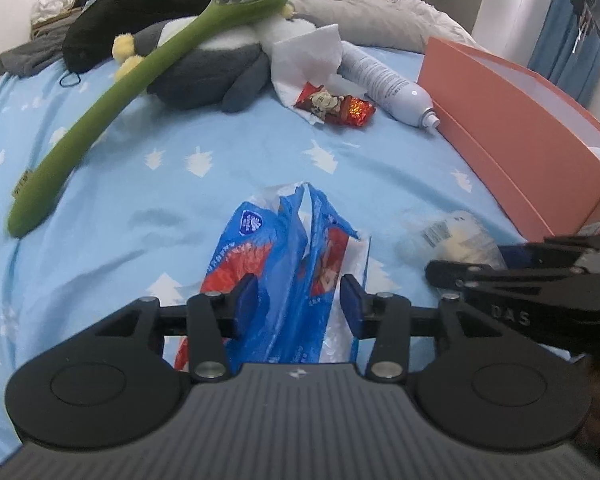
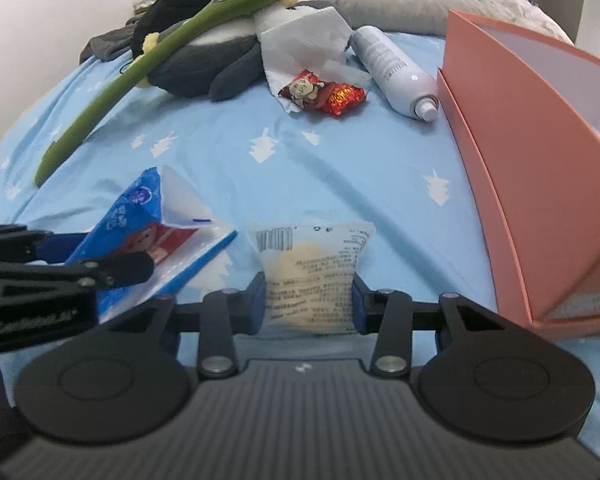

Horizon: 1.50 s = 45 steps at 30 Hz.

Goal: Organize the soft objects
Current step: 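Carry the wipe pack and bread bag with both tools into the pink box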

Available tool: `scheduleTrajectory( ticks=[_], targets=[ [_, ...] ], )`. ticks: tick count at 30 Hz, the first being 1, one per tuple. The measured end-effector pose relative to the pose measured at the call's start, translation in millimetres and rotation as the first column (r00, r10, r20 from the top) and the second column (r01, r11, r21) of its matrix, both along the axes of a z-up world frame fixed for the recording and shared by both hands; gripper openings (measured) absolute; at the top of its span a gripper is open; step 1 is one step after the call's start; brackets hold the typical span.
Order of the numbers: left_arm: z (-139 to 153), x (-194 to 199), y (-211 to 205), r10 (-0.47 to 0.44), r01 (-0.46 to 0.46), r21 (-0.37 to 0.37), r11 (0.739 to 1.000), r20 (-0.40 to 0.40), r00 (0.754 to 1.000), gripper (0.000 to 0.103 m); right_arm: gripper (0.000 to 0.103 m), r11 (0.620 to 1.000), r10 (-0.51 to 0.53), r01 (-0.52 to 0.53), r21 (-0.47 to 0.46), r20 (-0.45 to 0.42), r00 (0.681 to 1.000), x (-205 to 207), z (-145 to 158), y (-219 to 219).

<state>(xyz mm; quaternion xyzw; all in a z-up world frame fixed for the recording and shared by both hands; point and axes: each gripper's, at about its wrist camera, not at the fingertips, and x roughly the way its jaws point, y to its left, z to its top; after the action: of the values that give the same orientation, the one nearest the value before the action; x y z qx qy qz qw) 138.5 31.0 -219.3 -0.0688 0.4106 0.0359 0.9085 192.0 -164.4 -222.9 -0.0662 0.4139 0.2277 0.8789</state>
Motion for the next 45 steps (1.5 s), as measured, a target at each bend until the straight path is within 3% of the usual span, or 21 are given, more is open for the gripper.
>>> scheduleTrajectory(
  ticks=[4,8,11,21,32,45],
  targets=[
    [-8,1,3,0.019,-0.019,-0.017,1.000,0.004,1.000,0.048,0.044,0.999,-0.046,0.046,0.004,-0.011,0.999,-4,-5,-3],
    [-7,2,6,0.051,-0.050,-0.014,0.999,0.018,0.999,0.019,0.044,0.998,-0.065,0.065,0.003,-0.002,0.998,-8,-4,-2],
    [-2,2,8,0.074,-0.073,-0.025,0.997,0.032,0.997,0.009,0.044,0.997,-0.072,0.072,0.008,0.001,0.997,-8,-2,-4],
    [33,0,11,0.090,-0.084,-0.094,0.992,0.070,0.993,0.006,0.044,0.995,-0.082,0.081,0.059,0.015,0.997,-7,31,-16],
    [94,6,-5,0.036,-0.013,-0.133,0.991,0.175,0.984,0.006,0.044,0.990,-0.088,0.073,0.124,0.120,0.989,-5,97,-24],
    [172,22,-42,-0.040,0.096,-0.155,0.983,0.328,0.944,0.007,0.044,0.970,-0.150,0.101,0.223,0.219,0.964,-5,164,-56]
  ],
)
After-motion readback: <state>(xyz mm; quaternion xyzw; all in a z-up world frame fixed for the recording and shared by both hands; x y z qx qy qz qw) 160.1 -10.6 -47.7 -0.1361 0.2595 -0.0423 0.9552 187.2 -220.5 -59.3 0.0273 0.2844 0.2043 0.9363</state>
